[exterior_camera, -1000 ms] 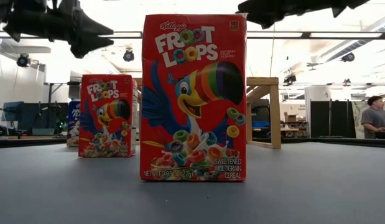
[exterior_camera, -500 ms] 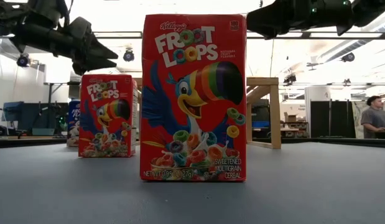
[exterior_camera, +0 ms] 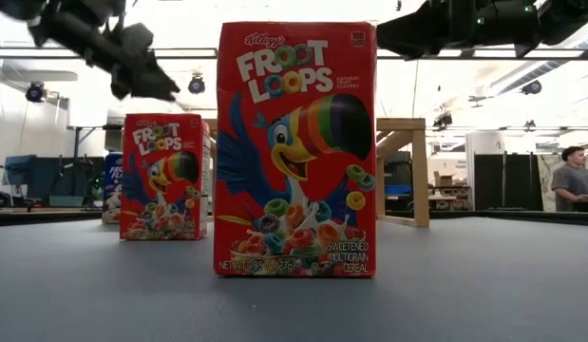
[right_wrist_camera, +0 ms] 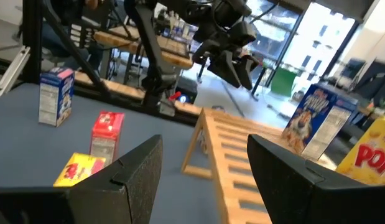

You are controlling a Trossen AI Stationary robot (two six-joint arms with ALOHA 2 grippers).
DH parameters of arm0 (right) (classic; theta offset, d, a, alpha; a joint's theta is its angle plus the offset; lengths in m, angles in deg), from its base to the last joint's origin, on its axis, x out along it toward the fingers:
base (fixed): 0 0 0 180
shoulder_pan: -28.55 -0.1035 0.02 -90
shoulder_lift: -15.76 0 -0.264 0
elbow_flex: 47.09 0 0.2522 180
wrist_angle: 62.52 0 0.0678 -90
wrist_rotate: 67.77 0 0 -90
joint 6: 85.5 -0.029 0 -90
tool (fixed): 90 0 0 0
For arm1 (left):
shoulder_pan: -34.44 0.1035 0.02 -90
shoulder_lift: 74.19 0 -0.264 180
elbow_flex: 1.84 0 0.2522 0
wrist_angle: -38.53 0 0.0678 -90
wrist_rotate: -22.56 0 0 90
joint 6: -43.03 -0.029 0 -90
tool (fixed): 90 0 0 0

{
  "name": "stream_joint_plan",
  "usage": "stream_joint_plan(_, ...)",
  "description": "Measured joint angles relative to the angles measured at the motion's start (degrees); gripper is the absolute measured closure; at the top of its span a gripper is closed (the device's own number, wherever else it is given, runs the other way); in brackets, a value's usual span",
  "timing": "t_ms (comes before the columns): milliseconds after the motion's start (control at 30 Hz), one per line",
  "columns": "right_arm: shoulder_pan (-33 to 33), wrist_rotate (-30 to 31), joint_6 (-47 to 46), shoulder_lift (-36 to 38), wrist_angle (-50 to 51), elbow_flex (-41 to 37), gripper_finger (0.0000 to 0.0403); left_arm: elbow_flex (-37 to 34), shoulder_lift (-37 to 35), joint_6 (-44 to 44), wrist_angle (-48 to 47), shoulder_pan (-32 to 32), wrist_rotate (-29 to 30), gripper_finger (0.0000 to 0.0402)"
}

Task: Stack cereal on shelf
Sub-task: Put the top blue cereal box on the shelf aligned with the blue cereal box

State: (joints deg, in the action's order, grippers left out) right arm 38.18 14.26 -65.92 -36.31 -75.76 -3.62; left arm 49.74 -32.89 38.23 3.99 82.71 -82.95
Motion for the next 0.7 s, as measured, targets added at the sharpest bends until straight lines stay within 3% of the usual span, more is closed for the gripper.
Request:
stream_joint_plan(200,0.0,0.0,1.53,-0.56,-2.37,0.02,0.0179,12.47,5.01,-6.58,-19.69,-0.15,4.67,0.0193)
stream_joint_plan(467,0.0,0.0,2.57,-3.95,-4.65,0.02,0.0179,12.05,5.09,-11.06,-25.96,-0.59,5.08,0.0143)
stream_joint_plan(700,0.02,0.0,3.24,-7.81,-8.76,0.02,0.0179,10.94,7.03,-16.13,-30.46,-0.59,15.02,0.0091)
